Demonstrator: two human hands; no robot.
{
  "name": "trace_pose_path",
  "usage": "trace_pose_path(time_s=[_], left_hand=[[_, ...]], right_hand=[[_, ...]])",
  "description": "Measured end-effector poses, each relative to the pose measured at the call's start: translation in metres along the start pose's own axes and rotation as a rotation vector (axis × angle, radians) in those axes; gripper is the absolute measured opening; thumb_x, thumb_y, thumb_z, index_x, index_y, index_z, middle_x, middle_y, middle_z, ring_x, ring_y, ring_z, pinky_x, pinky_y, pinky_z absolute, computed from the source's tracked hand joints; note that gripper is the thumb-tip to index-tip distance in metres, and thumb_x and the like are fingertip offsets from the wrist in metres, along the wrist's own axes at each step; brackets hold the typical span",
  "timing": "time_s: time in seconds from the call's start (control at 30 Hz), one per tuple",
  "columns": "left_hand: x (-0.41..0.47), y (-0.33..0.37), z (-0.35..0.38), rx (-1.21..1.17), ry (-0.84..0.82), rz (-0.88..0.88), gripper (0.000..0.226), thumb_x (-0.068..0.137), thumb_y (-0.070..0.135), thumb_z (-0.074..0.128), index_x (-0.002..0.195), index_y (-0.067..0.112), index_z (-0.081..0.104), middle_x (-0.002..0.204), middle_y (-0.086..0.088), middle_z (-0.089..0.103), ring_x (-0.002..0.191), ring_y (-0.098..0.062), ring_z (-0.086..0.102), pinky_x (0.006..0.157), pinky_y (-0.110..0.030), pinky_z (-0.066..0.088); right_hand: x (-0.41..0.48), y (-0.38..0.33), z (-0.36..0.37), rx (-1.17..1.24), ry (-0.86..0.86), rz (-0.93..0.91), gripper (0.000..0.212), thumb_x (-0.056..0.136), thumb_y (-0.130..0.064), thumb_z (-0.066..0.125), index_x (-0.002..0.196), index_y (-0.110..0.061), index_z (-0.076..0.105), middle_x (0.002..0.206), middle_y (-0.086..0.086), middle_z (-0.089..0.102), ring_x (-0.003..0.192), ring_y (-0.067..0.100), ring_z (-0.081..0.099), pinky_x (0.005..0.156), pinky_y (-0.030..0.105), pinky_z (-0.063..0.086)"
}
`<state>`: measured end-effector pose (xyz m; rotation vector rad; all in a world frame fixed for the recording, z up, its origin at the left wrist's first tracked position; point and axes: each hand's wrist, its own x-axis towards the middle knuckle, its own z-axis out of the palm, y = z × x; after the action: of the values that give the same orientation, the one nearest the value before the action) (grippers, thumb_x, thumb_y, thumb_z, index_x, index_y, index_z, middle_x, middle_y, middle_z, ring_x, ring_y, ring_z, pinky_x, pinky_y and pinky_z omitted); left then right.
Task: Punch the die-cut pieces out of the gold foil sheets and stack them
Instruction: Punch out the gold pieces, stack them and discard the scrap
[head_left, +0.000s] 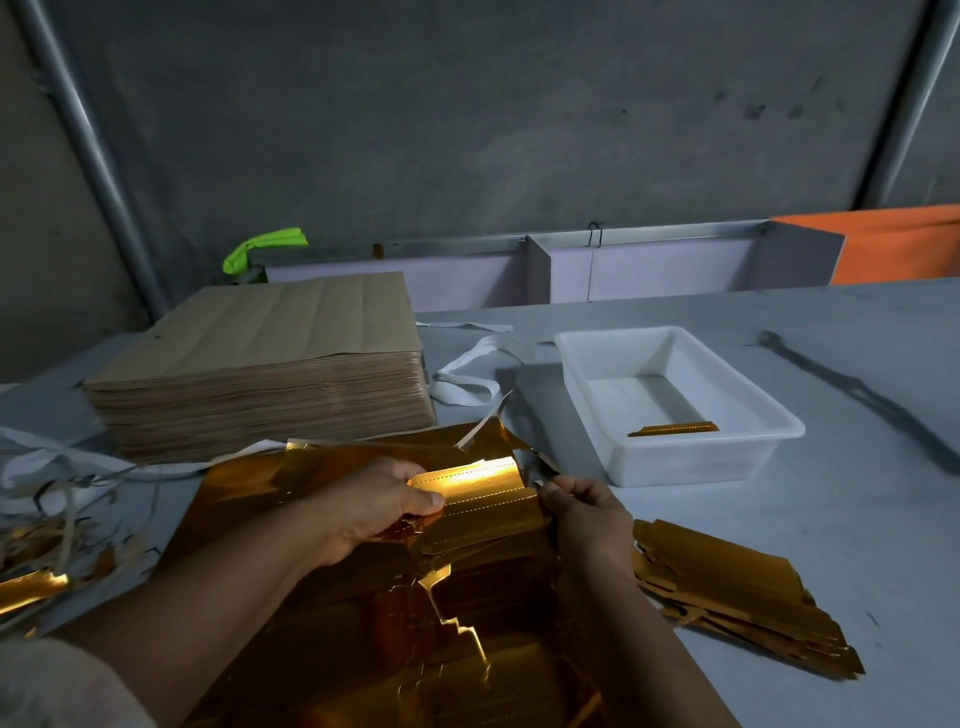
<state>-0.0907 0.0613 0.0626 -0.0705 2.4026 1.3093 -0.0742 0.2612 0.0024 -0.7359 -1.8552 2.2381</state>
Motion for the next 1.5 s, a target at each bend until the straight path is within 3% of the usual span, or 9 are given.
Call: trace_pose_path(time_s=[0.17, 0.27, 0.4, 0.57, 0.77, 0.93, 1.03, 1.27, 1.5], left_hand=[[0.007, -0.009, -0.006, -0.066, 0.084, -0.033, 0.033, 0.093, 0.019, 0.063, 0.125, 0.017, 0.057, 0.112, -0.008, 0.061, 0.104, -0.024, 0.058, 0.094, -0.04, 0.047], [0.011, -0.014, -0.009, -0.162, 0.132, -0.067, 0.045, 0.092, 0.018, 0.064, 0.134, 0.018, 0.05, 0.112, -0.007, 0.057, 0.102, -0.024, 0.055, 0.083, -0.036, 0.048], [0.015, -0.014, -0.001, -0.274, 0.169, -0.079, 0.051, 0.093, 0.017, 0.062, 0.141, 0.019, 0.044, 0.111, -0.006, 0.054, 0.101, -0.024, 0.054, 0.073, -0.032, 0.047], [0.019, -0.009, 0.013, -0.334, 0.155, -0.047, 0.046, 0.095, 0.019, 0.06, 0.139, 0.019, 0.047, 0.116, -0.007, 0.057, 0.102, -0.024, 0.056, 0.073, -0.033, 0.047], [0.021, -0.01, 0.027, -0.368, 0.197, -0.021, 0.032, 0.1, 0.026, 0.052, 0.131, 0.023, 0.054, 0.112, -0.007, 0.056, 0.102, -0.027, 0.055, 0.091, -0.041, 0.051], [0.017, -0.016, 0.036, -0.427, 0.205, -0.04, 0.033, 0.101, 0.029, 0.048, 0.133, 0.026, 0.053, 0.126, -0.011, 0.049, 0.115, -0.032, 0.052, 0.094, -0.05, 0.053], [0.014, -0.019, 0.042, -0.458, 0.179, -0.053, 0.032, 0.102, 0.028, 0.046, 0.133, 0.023, 0.053, 0.123, -0.01, 0.048, 0.112, -0.031, 0.053, 0.081, -0.042, 0.058], [0.009, -0.025, 0.039, -0.424, 0.092, -0.081, 0.042, 0.102, 0.028, 0.046, 0.143, 0.018, 0.045, 0.141, -0.015, 0.041, 0.109, -0.031, 0.057, 0.073, -0.038, 0.06], [0.007, -0.029, 0.021, -0.434, 0.088, -0.081, 0.03, 0.105, 0.021, 0.04, 0.129, 0.012, 0.056, 0.112, -0.018, 0.063, 0.085, -0.028, 0.066, 0.067, -0.035, 0.057]], right_hand=[[0.01, 0.004, -0.008, -0.019, 0.049, -0.023, 0.008, 0.095, -0.011, 0.061, 0.09, -0.012, 0.067, 0.078, 0.005, 0.068, 0.076, 0.02, 0.062, 0.077, 0.042, 0.054], [0.011, 0.005, -0.01, -0.275, 0.046, -0.159, 0.02, 0.1, -0.024, 0.054, 0.082, -0.021, 0.062, 0.079, -0.004, 0.064, 0.078, 0.014, 0.06, 0.08, 0.041, 0.053], [0.0, 0.004, -0.002, -0.336, 0.028, -0.281, 0.026, 0.099, -0.043, 0.049, 0.084, -0.025, 0.06, 0.08, -0.003, 0.064, 0.077, 0.014, 0.06, 0.062, 0.029, 0.044], [-0.012, 0.0, 0.007, -0.15, -0.237, 0.025, 0.035, 0.093, -0.056, 0.055, 0.101, -0.022, 0.06, 0.089, 0.009, 0.07, 0.083, 0.023, 0.068, 0.066, 0.034, 0.05], [-0.02, -0.002, 0.007, -0.088, -0.401, 0.108, 0.023, 0.101, -0.032, 0.052, 0.091, -0.011, 0.054, 0.059, 0.005, 0.066, 0.046, 0.012, 0.057, 0.043, 0.021, 0.044], [-0.019, 0.004, 0.009, -0.027, -0.338, 0.078, 0.02, 0.101, -0.027, 0.054, 0.089, -0.012, 0.056, 0.062, 0.006, 0.067, 0.054, 0.019, 0.061, 0.05, 0.026, 0.049], [-0.02, 0.013, 0.011, 0.015, -0.299, 0.09, 0.018, 0.101, -0.027, 0.054, 0.096, -0.012, 0.062, 0.076, 0.01, 0.071, 0.067, 0.025, 0.065, 0.058, 0.032, 0.052], [-0.018, 0.025, 0.012, 0.048, -0.288, 0.107, 0.018, 0.102, -0.027, 0.052, 0.106, -0.016, 0.064, 0.079, 0.009, 0.075, 0.063, 0.025, 0.07, 0.061, 0.036, 0.057], [-0.011, 0.028, 0.004, 0.071, -0.215, 0.113, 0.018, 0.101, -0.028, 0.053, 0.111, -0.016, 0.062, 0.1, 0.014, 0.074, 0.093, 0.033, 0.072, 0.082, 0.049, 0.058]])
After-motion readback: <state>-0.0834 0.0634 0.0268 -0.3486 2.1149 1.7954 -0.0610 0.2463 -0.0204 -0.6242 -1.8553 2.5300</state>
